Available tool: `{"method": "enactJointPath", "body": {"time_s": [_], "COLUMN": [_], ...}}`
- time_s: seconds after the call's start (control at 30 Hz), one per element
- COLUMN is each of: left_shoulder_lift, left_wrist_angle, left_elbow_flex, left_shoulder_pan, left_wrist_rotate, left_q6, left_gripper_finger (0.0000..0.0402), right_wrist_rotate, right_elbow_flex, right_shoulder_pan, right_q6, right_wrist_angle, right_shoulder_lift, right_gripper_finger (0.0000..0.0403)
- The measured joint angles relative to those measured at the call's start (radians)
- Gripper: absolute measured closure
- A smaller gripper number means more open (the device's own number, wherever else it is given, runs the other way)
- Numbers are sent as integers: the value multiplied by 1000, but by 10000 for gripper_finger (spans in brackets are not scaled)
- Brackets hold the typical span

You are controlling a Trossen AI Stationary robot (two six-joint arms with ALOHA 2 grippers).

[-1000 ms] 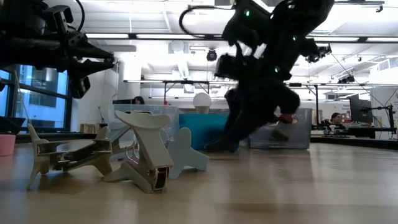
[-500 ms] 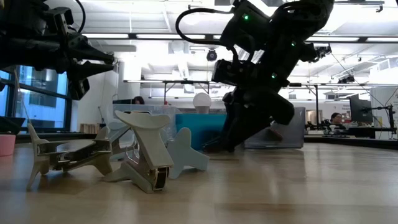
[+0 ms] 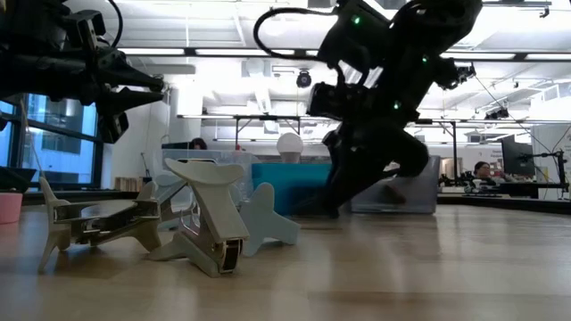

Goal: Pick and place Stapler, Stapler remover, tape
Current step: Put the black staple remover into the transparent bin

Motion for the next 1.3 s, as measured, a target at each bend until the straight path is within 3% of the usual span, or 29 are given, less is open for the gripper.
{"method": "enactJointPath", "body": {"time_s": [0.6, 0.77, 0.93, 1.1, 1.3], "left_shoulder_lift": [0, 0, 20, 92, 289], "left_wrist_angle": [7, 54, 162, 246, 248], "left_elbow_flex": [0, 0, 0, 29, 190], "left_shoulder_pan": [0, 0, 0, 0, 0], "left_wrist_rotate": [-2, 2, -32, -33, -17], "left_q6": [-3, -8, -107, -196, -206], "left_gripper_finger": [312, 312, 312, 312, 312], "right_wrist_rotate": [8, 64, 148, 204, 237], "right_elbow_flex": [2, 2, 4, 4, 4], "right_shoulder_pan": [59, 68, 62, 37, -3], "right_q6": [54, 49, -8, -109, -207], "right_wrist_angle": [9, 10, 13, 80, 180], "right_shoulder_lift": [-200, -267, -320, -330, -330], "right_gripper_finger": [362, 362, 362, 362, 362]}}
